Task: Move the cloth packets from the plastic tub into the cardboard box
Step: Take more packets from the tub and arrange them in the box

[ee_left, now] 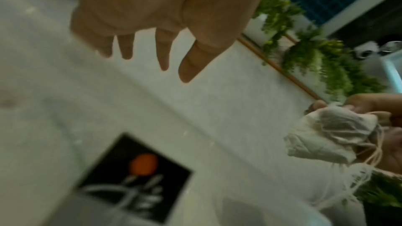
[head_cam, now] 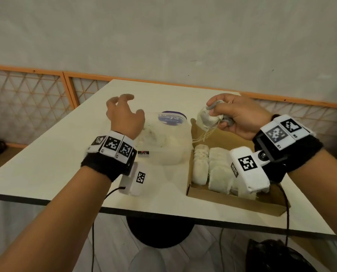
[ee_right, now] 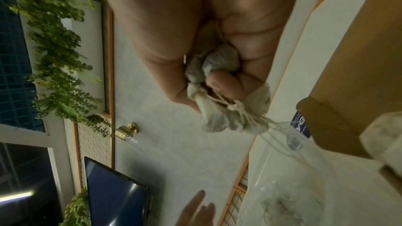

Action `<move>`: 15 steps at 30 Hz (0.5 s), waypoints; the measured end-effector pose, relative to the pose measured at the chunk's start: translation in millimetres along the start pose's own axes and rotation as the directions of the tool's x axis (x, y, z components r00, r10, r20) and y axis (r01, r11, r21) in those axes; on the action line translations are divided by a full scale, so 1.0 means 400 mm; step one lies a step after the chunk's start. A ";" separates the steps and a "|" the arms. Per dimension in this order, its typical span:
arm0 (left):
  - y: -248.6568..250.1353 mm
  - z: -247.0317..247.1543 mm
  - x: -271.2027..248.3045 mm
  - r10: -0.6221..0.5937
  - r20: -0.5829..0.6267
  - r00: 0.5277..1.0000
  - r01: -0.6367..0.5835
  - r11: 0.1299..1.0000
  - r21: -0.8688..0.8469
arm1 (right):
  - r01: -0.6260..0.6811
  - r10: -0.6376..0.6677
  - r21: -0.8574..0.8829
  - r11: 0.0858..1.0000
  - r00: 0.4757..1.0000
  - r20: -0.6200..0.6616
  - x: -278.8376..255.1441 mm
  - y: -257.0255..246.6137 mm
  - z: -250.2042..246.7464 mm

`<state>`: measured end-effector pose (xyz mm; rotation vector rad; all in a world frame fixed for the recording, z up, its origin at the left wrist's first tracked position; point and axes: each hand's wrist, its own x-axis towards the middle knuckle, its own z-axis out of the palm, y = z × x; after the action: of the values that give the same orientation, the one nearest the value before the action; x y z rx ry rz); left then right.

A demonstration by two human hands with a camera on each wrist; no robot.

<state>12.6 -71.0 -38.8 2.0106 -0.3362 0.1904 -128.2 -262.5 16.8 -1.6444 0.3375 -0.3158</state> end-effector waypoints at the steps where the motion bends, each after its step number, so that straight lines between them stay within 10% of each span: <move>1: 0.022 0.004 -0.017 0.073 -0.043 0.996 -0.077 0.993 -0.090 | 0.003 -0.003 0.006 1.000 1.000 -0.012 -0.016 0.006 -0.016; 4: 0.087 0.040 -0.073 0.127 0.004 0.992 -0.116 0.914 -0.388 | 0.005 -0.004 0.022 1.000 1.000 -0.030 -0.066 0.021 -0.060; 8: 0.182 0.120 -0.171 0.027 0.374 0.927 0.250 0.700 -0.670 | 0.017 -0.016 0.016 1.000 0.999 -0.050 -0.121 0.019 -0.113; 15: 0.198 0.283 -0.257 0.054 0.889 0.455 0.812 0.385 -0.439 | 0.073 -0.082 -0.189 0.979 0.996 -0.043 -0.137 0.040 -0.126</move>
<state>-111.6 -189.8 -50.6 0.9034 -0.3150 -1.1614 -199.1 -288.2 5.4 -1.8403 0.3498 -0.3946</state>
